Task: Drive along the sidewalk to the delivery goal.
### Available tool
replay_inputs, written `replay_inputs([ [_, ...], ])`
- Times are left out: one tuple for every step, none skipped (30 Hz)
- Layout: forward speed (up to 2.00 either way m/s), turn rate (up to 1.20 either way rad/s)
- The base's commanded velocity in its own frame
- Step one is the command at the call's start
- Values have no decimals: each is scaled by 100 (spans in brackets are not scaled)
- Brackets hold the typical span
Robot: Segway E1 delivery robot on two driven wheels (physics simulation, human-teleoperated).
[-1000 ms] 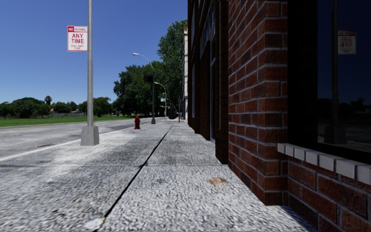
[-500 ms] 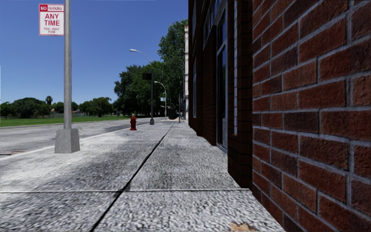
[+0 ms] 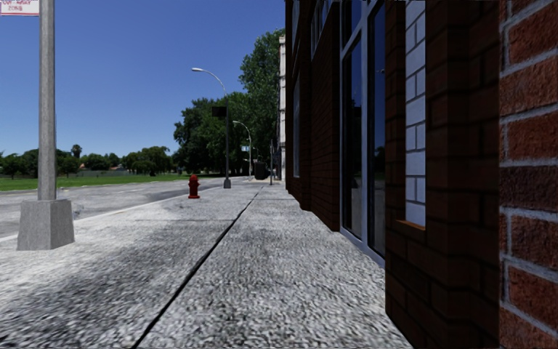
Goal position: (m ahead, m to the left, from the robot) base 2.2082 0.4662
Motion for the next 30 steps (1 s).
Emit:
replay_inputs([
  [200, 0],
  [200, 0],
  [200, 0],
  [200, 0],
  [200, 0],
  [200, 0],
  [200, 0],
  [200, 0],
  [200, 0],
  [200, 0],
  [200, 0],
  [200, 0],
  [200, 0],
  [200, 0],
  [200, 0],
  [200, 0],
  [200, 0],
  [200, 0],
  [200, 0],
  [200, 0],
  [200, 0],
  [200, 0],
  [200, 0],
  [200, 0],
  [200, 0],
  [200, 0],
  [200, 0],
  [200, 0],
  [200, 0],
  [200, 0],
])
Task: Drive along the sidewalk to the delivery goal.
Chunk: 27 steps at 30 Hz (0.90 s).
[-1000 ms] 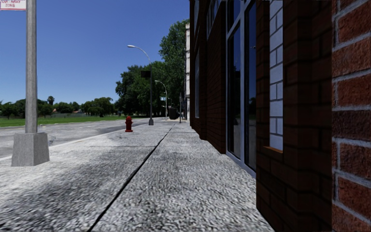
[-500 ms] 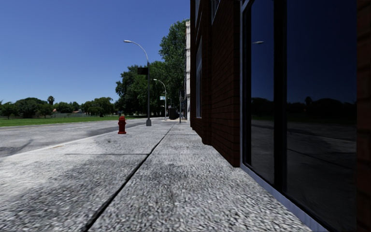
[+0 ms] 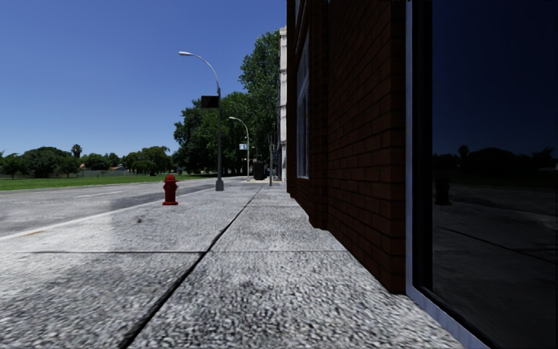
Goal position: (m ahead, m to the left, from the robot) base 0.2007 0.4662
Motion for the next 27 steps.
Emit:
replay_inputs([
  [200, 0],
  [200, 0],
  [200, 0],
  [200, 0],
  [200, 0],
  [200, 0],
  [200, 0],
  [200, 0],
  [200, 0],
  [193, 0],
  [166, 0],
  [129, 0],
  [93, 0],
  [93, 0],
  [65, 0],
  [42, 0],
  [23, 0],
  [23, 0],
  [10, 0],
  [0, 0],
  [0, 0],
  [0, 0],
  [0, 0],
  [0, 0],
  [0, 0],
  [0, 0],
  [0, 0],
])
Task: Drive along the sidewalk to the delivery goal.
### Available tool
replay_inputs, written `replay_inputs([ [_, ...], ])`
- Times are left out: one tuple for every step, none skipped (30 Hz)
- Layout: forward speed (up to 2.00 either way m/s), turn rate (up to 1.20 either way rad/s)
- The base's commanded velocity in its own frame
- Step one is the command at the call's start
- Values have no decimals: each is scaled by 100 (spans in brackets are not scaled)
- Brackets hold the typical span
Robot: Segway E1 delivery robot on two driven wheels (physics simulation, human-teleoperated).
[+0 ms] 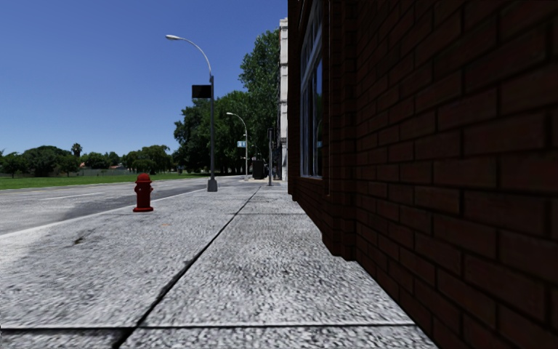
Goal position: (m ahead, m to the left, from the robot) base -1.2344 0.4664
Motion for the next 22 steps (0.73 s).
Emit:
replay_inputs([
  [0, 0],
  [0, 0],
  [0, 0],
  [0, 0],
  [0, 0],
  [0, 0],
  [0, 0],
  [0, 0],
  [0, 0],
  [0, 0],
  [0, 0],
  [0, 0],
  [0, 0],
  [0, 0],
  [0, 0],
  [0, 0],
  [0, 0],
  [0, 0],
  [0, 0],
  [0, 0],
  [0, 0],
  [0, 0],
])
